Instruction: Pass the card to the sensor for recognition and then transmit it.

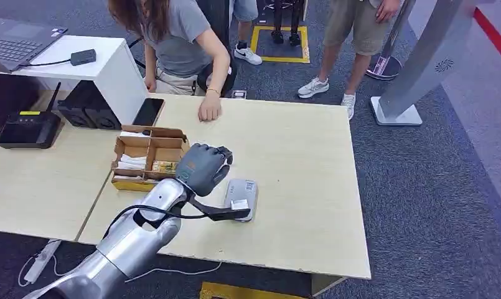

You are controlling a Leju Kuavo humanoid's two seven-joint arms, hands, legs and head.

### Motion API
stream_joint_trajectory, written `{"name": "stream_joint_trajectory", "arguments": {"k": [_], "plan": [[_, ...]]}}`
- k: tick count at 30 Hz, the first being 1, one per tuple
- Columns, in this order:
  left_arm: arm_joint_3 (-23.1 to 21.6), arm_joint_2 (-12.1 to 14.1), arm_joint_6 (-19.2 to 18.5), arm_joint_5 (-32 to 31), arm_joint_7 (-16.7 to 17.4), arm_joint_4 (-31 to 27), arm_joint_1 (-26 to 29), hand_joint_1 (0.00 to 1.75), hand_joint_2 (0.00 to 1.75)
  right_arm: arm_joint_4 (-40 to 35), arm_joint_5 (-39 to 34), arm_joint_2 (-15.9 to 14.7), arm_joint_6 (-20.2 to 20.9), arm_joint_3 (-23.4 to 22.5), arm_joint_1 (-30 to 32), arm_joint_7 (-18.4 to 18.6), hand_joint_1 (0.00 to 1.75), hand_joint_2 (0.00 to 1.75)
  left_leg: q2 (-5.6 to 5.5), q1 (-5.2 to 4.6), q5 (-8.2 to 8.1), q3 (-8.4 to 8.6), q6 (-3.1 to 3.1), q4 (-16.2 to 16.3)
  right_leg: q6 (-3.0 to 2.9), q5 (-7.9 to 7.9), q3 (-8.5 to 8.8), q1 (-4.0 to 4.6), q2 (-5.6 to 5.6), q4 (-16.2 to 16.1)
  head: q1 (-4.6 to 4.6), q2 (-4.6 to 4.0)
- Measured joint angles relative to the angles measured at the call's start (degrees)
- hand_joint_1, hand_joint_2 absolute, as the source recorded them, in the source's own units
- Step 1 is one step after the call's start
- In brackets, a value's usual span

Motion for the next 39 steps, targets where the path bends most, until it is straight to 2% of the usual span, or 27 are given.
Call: {"name": "stream_joint_trajectory", "arguments": {"k": [5,9,14,26,29,33,39], "plan": [[-3.3,-0.2,2.7,-4.5,1.5,1.8,-0.8,1.75,1.75,0.0,-0.2,0.0,-0.1,0.0,0.0,0.0,0.00,1.75,0.00,0.01,0.00,0.00,0.00,0.0,0.00,0.00,0.00,0.00,0.00,0.0,-0.02,-0.02],[-5.7,-0.1,6.8,-9.6,3.4,2.9,-1.0,1.75,1.75,0.0,-0.6,0.0,-0.4,0.0,0.0,0.0,0.00,1.75,0.00,0.01,0.00,0.00,0.00,0.0,0.00,0.00,0.00,0.00,-0.01,0.0,0.00,-0.02],[-8.2,0.0,9.8,-14.3,5.4,4.3,-0.9,1.75,1.75,0.0,-1.0,0.0,-0.7,0.0,0.0,0.0,0.00,1.75,0.00,0.00,0.00,-0.01,0.00,0.0,0.00,0.00,0.00,0.00,-0.01,0.0,0.00,-0.02],[-12.6,0.1,11.9,-20.5,7.8,8.1,0.7,1.75,1.75,0.0,-1.4,0.0,-0.9,-0.1,0.0,0.1,0.00,1.75,-0.01,0.00,0.00,-0.02,0.00,0.0,0.00,0.00,0.00,0.00,-0.01,0.0,0.00,-0.02],[-13.5,0.1,13.3,-22.1,8.8,9.7,0.9,1.75,1.75,0.0,-1.4,0.0,-0.9,-0.1,0.0,0.1,0.00,1.75,-0.01,0.00,0.00,-0.02,0.00,0.0,0.00,0.00,0.00,0.00,-0.02,0.0,0.00,-0.02],[-15.3,0.0,15.3,-22.5,10.9,12.9,1.1,1.75,1.75,0.0,-1.4,0.0,-0.9,-0.1,0.0,0.1,0.00,1.75,-0.01,0.00,0.00,-0.01,0.00,0.0,0.00,0.00,0.00,0.00,-0.01,0.0,0.00,-0.02],[-18.0,-0.2,16.2,-22.5,12.4,16.8,1.3,1.75,1.75,0.0,-1.4,0.0,-0.9,-0.1,0.0,0.1,0.00,1.75,-0.01,0.00,0.00,-0.02,0.00,0.0,0.00,0.00,0.01,0.00,-0.02,0.0,0.00,-0.02]]}}
